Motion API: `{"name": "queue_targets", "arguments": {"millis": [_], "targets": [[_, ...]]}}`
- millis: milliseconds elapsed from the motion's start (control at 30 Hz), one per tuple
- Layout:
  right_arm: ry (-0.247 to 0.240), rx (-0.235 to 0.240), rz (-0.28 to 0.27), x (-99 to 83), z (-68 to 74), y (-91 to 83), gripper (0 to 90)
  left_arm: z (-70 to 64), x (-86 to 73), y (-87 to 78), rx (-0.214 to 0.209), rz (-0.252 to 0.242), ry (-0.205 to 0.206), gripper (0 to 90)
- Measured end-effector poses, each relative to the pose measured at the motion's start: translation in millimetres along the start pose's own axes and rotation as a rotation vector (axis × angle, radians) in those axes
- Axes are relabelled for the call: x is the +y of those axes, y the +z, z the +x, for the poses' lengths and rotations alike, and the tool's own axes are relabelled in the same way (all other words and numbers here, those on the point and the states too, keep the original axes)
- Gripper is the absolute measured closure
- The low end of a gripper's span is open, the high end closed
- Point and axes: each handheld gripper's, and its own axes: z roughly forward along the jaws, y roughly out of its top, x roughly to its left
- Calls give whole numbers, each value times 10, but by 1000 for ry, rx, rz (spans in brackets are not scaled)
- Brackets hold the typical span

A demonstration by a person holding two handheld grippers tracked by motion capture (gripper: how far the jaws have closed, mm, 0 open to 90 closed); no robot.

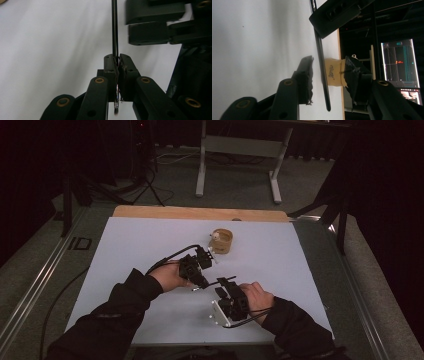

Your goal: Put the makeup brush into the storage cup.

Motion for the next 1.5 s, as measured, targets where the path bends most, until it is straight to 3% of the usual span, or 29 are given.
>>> {"name": "queue_targets", "arguments": {"millis": [433, 600, 733, 833, 900, 1067, 1200, 1267, 1367, 1433, 1467, 1500], "targets": [[-65, -21, 32, -24, 35, 112, 771, -82, 34, -19, -12, -30, 39, 862], [-87, 4, 37, -43, 54, 128, 848, -79, 42, -9, -29, -32, 36, 860], [-50, 18, 36, -68, 30, 128, 852, -45, -4, -34, -36, -113, 66, 825], [17, 42, 33, -96, -23, 119, 852, 5, -48, -142, -20, -216, 41, 778], [70, 62, 22, -117, -58, 112, 853, 40, -72, -216, 5, -256, 30, 746], [125, 96, 15, -162, -128, 102, 853, 127, -194, -402, 41, -387, -33, 676], [222, 139, -2, -228, -229, 72, 855, 187, -346, -513, 75, -499, -89, 591], [285, 164, -17, -261, -290, 62, 855, 222, -433, -555, 83, -543, -121, 578], [441, 212, -45, -335, -409, 56, 855, 254, -548, -607, 101, -595, -160, 493], [541, 255, -67, -397, -503, 53, 855, 270, -633, -644, 119, -618, -185, 488], [541, 255, -67, -397, -503, 53, 855, 270, -633, -644, 119, -618, -185, 488], [576, 266, -74, -424, -544, 49, 855, 273, -715, -671, 142, -651, -196, 488]]}}
